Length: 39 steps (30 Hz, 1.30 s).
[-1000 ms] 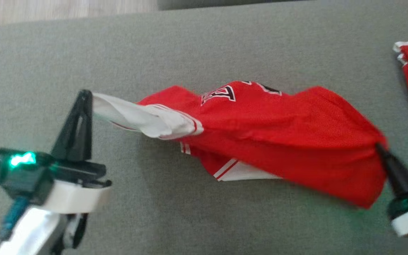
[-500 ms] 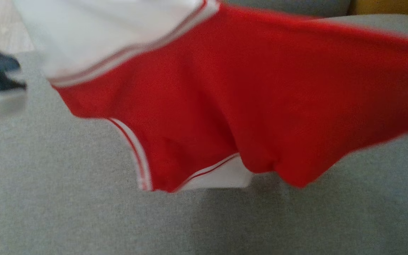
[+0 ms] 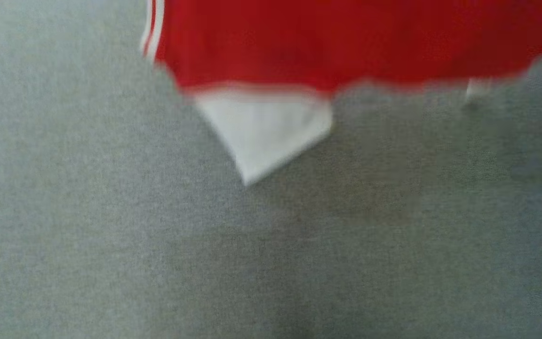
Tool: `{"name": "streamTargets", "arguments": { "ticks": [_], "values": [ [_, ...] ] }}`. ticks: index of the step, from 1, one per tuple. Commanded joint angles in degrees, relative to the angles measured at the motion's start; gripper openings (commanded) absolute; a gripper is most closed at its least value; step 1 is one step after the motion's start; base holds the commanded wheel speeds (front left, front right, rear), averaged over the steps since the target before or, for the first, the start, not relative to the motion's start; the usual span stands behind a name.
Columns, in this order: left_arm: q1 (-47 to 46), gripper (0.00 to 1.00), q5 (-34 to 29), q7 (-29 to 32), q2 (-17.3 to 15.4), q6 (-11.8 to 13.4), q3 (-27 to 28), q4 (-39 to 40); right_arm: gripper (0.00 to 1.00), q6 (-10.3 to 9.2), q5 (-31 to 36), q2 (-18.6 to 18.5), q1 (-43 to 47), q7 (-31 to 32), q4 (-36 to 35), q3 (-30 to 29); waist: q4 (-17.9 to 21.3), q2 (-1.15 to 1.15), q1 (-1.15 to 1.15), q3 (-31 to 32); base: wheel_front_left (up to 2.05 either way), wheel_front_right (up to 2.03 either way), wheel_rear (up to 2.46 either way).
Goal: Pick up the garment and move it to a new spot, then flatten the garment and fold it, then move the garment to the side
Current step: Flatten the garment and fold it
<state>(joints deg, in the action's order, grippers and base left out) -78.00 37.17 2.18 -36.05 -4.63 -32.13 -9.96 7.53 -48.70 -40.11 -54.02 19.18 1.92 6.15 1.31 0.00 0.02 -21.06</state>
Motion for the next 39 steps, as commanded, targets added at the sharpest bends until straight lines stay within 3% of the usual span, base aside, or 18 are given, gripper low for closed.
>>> {"name": "streamTargets", "arguments": {
  "ticks": [1,4,7,14,24,30,39],
  "values": [
    [-7.36,0.0,-3.27,-2.03,-0.69,-0.52,1.08,-3.38,0.0,-0.04,3.36,-0.54,-5.65,-2.44,2.21,1.93,-1.63,0.0,-0.02,-5.69,0.0,0.0,0.0],
    [-15.91,0.0,-7.62,-7.79,3.01,-0.84,0.0,-12.21,0.0,-0.04,8.3,-0.4,-16.26,-7.98,8.78,6.52,-2.28,0.0,-0.02,-8.34,0.0,0.0,0.0],
    [-19.04,0.0,-8.84,-11.07,4.95,-1.5,-1.31,-16.78,0.0,-0.04,9.48,-1.43,-20.6,-10.89,12.31,11.05,-2.62,0.0,-0.02,-9.32,0.0,0.0,0.0],
    [-14.66,0.0,-5.93,-14.61,5.34,-2.61,-4.16,-19.51,0.0,-0.04,5.96,-3.72,-19.55,-14.36,16.79,19.49,-3.42,0.0,-0.02,-10.42,0.0,0.0,0.0],
    [12.59,0.0,-1.87,-16.92,-0.72,-2.29,-9.25,-10.72,0.0,-0.04,-1.27,-7.1,-1.27,-23.16,20.04,26.38,-3.45,0.0,-0.02,-6.29,0.0,0.0,0.0],
    [35.1,0.0,0.71,-17.12,-3.85,2.6,-11.23,-1.79,0.0,-0.04,-4.46,-7.71,15.17,-28.87,20.2,27.63,-2.19,0.0,-0.02,-0.31,0.0,0.0,0.0],
    [61.01,0.0,5.84,-17.17,-4.05,9.71,-10.78,6.66,0.0,-0.04,-2.98,-4.68,32.39,-32.54,20.85,27.71,0.04,0.0,-0.02,6.3,0.0,0.0,0.0]
  ]
}}
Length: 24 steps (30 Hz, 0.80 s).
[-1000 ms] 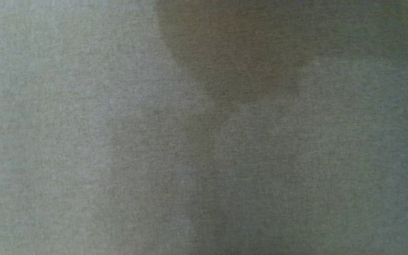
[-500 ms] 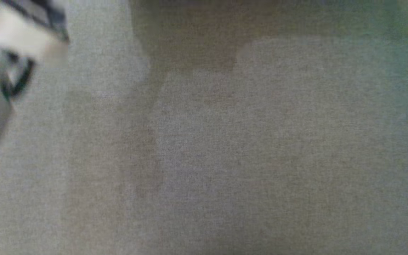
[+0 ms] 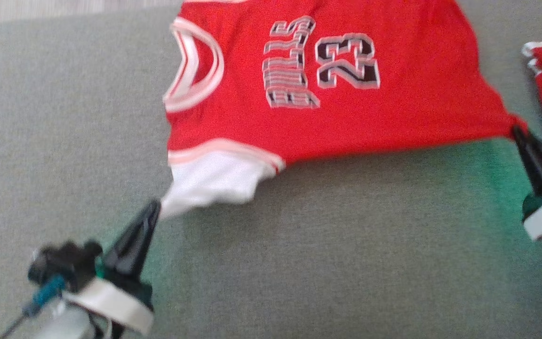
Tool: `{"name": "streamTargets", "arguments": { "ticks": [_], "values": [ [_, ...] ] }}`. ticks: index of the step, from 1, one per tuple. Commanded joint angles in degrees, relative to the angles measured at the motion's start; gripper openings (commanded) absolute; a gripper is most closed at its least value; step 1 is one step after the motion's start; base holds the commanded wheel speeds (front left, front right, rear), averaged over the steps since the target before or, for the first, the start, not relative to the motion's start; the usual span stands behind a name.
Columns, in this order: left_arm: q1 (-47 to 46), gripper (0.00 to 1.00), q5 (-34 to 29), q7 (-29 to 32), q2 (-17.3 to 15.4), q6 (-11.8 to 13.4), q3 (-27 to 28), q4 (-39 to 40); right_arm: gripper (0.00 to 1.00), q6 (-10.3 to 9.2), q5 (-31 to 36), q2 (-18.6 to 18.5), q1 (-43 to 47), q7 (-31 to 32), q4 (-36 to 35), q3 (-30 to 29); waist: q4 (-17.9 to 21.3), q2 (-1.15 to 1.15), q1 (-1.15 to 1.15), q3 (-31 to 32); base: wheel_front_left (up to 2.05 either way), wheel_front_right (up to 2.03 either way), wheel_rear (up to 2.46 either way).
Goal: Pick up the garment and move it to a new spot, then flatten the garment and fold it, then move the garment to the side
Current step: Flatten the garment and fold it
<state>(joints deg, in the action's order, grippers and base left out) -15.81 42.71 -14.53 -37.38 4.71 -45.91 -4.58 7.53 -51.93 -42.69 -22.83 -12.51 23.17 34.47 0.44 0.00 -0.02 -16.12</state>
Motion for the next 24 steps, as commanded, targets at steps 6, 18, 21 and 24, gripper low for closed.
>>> {"name": "streamTargets", "arguments": {
  "ticks": [6,18,21,24],
  "values": [
    [9.37,0.0,3.0,-0.46,-2.53,0.61,3.0,5.88,0.0,-0.04,1.67,-1.77,8.92,-1.36,-1.35,-1.89,1.88,0.0,0.02,2.91,0.0,0.0,0.0],
    [-2.91,0.0,-1.77,1.77,-3.3,-2.19,5.75,6.88,0.0,-0.04,4.6,0.56,6.38,1.71,-3.57,-6.8,1.46,0.0,0.02,-0.72,0.0,0.0,0.0],
    [-7.37,0.0,-2.86,3.37,-3.33,-3.35,5.93,6.49,0.0,-0.04,4.97,0.8,4.96,2.51,-3.78,-7.61,1.22,0.0,0.02,-1.74,0.0,0.0,0.0],
    [-14.14,0.0,-4.48,5.68,-3.1,-5.18,6.08,4.67,0.0,-0.04,5.56,1.3,2.3,3.89,-3.91,-8.35,1.2,0.0,0.02,-3.42,0.0,0.0,0.0]
  ]
}}
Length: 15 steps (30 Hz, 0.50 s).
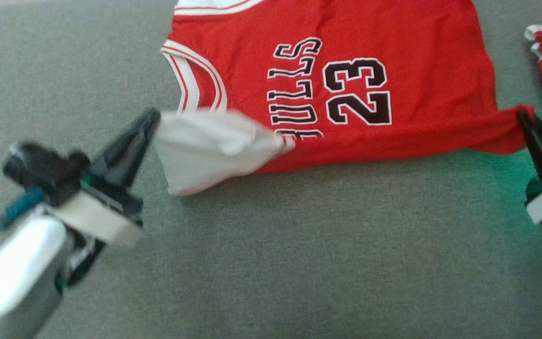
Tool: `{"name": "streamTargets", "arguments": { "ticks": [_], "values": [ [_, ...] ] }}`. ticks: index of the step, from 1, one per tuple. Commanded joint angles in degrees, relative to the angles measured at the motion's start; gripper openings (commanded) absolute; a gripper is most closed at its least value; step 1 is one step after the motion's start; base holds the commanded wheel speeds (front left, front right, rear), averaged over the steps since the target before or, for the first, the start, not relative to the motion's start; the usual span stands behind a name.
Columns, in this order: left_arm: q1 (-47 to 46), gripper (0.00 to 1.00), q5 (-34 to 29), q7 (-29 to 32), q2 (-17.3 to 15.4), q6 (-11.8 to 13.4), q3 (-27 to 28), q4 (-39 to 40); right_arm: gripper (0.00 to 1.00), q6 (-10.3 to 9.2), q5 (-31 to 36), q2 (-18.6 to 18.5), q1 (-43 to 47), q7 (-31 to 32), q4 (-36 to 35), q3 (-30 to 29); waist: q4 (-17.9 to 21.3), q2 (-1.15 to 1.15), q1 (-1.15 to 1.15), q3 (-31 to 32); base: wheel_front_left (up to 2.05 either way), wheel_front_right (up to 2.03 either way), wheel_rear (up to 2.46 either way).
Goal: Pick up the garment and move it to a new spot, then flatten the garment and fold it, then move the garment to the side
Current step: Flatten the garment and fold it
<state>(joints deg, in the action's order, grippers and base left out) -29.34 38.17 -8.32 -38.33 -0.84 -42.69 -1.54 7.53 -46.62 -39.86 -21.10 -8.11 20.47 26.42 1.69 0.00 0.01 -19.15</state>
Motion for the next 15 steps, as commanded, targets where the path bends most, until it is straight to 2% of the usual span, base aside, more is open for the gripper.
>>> {"name": "streamTargets", "arguments": {
  "ticks": [1,7,14,15],
  "values": [
    [-2.73,0.0,-0.45,0.11,-2.02,-0.11,2.94,0.9,0.0,-0.04,0.51,-1.37,-0.48,-0.04,-1.27,-0.35,0.03,0.0,-0.01,-1.01,0.0,0.0,0.0],
    [-13.55,0.0,-2.2,2.07,-0.39,-3.26,3.1,-4.35,0.0,-0.04,1.35,-0.4,-7.0,2.78,-0.34,0.03,-0.04,0.0,-0.01,-4.33,0.0,0.0,0.0],
    [-21.67,0.0,-3.5,1.95,2.58,-5.21,1.56,-11.07,0.0,-0.04,2.06,0.16,-13.62,4.27,2.62,1.86,-0.52,0.0,-0.01,-7.31,0.0,0.0,0.0],
    [-22.35,0.0,-3.53,1.59,3.04,-5.38,1.32,-12.06,0.03,-0.04,2.17,0.33,-14.41,4.23,3.24,2.17,-0.6,0.0,-0.01,-7.53,0.0,0.0,0.0]
  ]
}}
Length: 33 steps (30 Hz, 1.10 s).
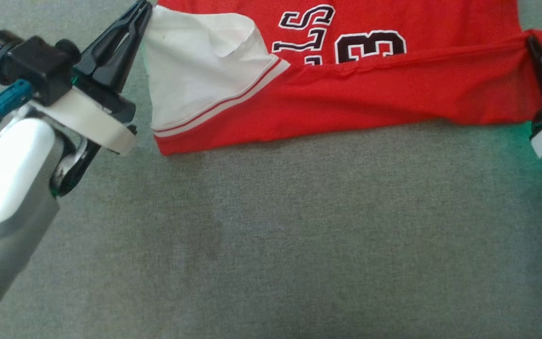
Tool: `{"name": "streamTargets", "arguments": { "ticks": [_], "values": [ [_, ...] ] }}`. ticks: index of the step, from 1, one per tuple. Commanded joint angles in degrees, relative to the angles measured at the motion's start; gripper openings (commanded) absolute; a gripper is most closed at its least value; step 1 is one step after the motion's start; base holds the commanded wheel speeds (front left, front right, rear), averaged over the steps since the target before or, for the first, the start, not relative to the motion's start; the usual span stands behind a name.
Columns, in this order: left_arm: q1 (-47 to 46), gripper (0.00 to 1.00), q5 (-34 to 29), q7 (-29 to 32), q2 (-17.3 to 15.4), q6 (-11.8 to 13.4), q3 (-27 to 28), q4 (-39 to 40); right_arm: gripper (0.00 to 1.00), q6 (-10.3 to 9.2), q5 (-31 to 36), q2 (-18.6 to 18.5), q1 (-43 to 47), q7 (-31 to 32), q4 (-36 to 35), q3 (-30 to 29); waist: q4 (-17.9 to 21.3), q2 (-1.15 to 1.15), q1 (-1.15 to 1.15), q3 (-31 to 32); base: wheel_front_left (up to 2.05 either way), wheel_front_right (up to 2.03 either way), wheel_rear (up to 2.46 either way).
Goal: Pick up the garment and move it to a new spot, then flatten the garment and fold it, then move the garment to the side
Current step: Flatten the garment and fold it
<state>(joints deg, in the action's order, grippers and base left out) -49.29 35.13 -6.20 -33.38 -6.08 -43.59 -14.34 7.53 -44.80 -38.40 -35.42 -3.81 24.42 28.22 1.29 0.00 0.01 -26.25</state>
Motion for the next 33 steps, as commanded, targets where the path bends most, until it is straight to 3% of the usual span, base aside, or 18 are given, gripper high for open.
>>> {"name": "streamTargets", "arguments": {
  "ticks": [1,2,3,7,16,19,25,29,30,31,33],
  "values": [
    [-2.99,0.0,-0.61,-1.03,-1.47,-0.25,2.06,-0.24,0.3,-0.04,0.47,-0.92,-0.76,-0.15,-0.03,0.7,-0.3,0.0,-0.01,-0.62,0.0,0.0,0.0],
    [-3.37,0.29,-0.49,-1.67,-0.89,-0.3,2.09,-1.2,0.41,-0.04,0.63,-0.71,-1.34,-0.24,0.85,0.94,-0.41,0.0,-0.01,-0.7,0.0,0.0,0.0],
    [-3.59,1.0,-0.46,-2.34,-0.35,-0.28,2.12,-2.1,1.0,-0.04,0.87,-0.47,-1.82,-0.52,1.75,1.05,-0.55,0.0,-0.01,-0.7,0.0,0.0,0.0],
    [-1.63,1.0,0.24,-4.85,1.34,1.09,2.51,-4.41,1.0,-0.04,1.35,0.71,-2.02,-3.03,3.98,1.66,-0.87,0.0,-0.01,0.29,0.0,0.0,0.0],
    [15.89,1.0,6.65,-7.75,6.18,8.46,4.22,-3.56,1.0,-0.04,0.79,1.8,2.69,-8.46,5.82,1.34,-0.55,0.0,-0.01,4.29,0.0,0.0,0.0],
    [18.53,1.0,7.69,-7.74,7.27,9.51,3.94,-5.24,1.0,-0.04,0.31,2.23,3.5,-8.95,5.96,1.19,-0.16,0.0,-0.01,4.79,0.0,0.0,0.0],
    [18.79,1.0,8.28,-5.6,8.55,9.07,2.44,-10.17,1.0,-0.04,0.18,3.09,3.79,-9.3,6.56,1.73,0.59,0.0,-0.01,4.71,0.0,0.0,0.0],
    [17.1,1.0,7.74,-3.74,9.68,7.37,0.54,-14.57,1.0,-0.04,-0.13,3.96,3.73,-9.13,7.9,2.08,0.88,0.0,-0.01,4.25,0.0,0.0,0.0],
    [16.67,0.76,7.52,-3.61,9.92,6.72,0.05,-15.3,1.0,-0.04,-0.28,4.18,3.75,-8.99,8.33,2.1,0.89,0.0,-0.01,4.18,0.0,0.0,0.0],
    [16.33,0.38,7.45,-3.61,10.21,6.05,-0.31,-15.9,1.0,-0.04,-0.36,4.37,3.77,-8.87,8.88,2.05,0.87,0.0,-0.01,4.11,0.0,0.0,0.0],
    [15.76,0.0,7.15,-3.79,10.74,4.81,-1.08,-16.75,1.0,-0.04,-0.53,4.82,3.79,-8.59,10.08,1.93,0.72,0.0,-0.01,4.06,0.0,0.0,0.0]
  ]
}}
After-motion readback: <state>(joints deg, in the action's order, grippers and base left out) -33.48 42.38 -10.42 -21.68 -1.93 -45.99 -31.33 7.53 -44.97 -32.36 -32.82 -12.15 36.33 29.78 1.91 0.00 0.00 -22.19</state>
